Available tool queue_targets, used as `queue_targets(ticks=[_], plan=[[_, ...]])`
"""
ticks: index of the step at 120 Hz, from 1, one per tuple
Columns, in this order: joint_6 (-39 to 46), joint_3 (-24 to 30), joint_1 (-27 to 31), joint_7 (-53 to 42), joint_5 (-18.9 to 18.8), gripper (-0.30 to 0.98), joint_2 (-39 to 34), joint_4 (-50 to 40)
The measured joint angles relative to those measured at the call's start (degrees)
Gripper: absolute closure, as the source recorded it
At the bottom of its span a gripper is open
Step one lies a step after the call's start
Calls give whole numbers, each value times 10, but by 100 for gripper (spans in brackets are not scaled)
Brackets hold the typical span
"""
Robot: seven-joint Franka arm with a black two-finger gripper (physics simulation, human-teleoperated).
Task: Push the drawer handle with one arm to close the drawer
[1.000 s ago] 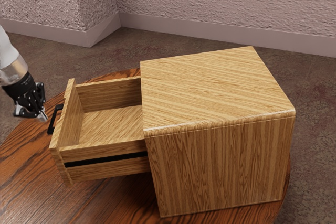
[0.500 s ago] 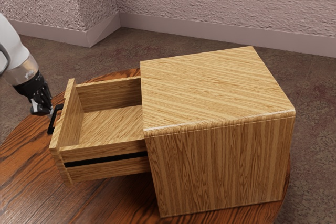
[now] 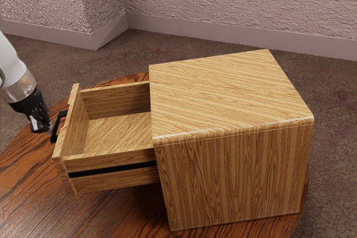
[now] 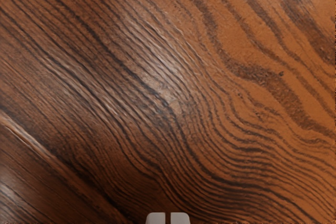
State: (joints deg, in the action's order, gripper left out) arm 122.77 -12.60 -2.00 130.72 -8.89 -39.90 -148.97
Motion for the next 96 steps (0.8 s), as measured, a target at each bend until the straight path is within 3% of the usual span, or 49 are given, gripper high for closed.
queue_targets(ticks=[96], plan=[[8, 50, 14, -62, 0, 79, -37, -22]])
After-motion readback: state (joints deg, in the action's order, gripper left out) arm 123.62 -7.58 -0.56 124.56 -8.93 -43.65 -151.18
